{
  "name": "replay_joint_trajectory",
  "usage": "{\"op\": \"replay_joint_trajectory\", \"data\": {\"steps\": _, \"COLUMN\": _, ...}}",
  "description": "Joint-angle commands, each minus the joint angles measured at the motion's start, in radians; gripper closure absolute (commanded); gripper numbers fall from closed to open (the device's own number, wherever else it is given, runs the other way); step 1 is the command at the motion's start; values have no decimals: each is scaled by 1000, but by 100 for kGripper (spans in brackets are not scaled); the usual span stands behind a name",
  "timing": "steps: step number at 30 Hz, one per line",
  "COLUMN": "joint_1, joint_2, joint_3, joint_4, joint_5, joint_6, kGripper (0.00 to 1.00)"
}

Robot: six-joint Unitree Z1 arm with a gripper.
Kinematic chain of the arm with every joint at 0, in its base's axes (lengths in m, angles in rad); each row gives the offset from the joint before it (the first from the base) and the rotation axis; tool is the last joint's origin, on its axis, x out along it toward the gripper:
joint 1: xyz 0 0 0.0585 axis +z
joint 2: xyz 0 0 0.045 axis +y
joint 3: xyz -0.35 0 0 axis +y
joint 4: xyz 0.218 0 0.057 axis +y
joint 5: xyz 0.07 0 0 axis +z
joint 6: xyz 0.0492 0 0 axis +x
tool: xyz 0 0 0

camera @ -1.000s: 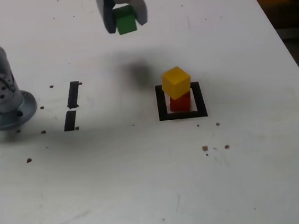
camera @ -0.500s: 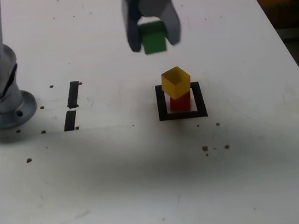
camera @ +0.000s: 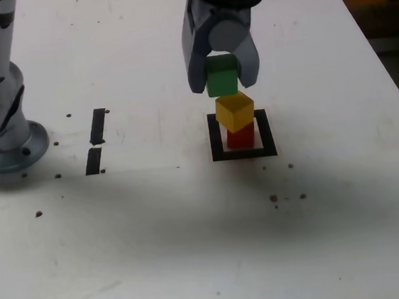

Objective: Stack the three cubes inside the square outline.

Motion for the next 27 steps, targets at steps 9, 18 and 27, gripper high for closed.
{"op": "replay_joint_trajectory", "data": {"steps": 9, "joint_1": 6, "joint_2": 32, "joint_3": -12, "joint_4": -17, "joint_5": -7, "joint_6": 6, "kGripper": 82}}
{"op": "replay_joint_trajectory", "data": {"steps": 18, "joint_1": 6, "joint_2": 50, "joint_3": -10, "joint_4": -24, "joint_5": -10, "joint_6": 6, "kGripper": 78}}
{"op": "replay_joint_trajectory", "data": {"steps": 27, "joint_1": 6, "joint_2": 71, "joint_3": -9, "joint_4": -26, "joint_5": -12, "joint_6": 8, "kGripper": 34}}
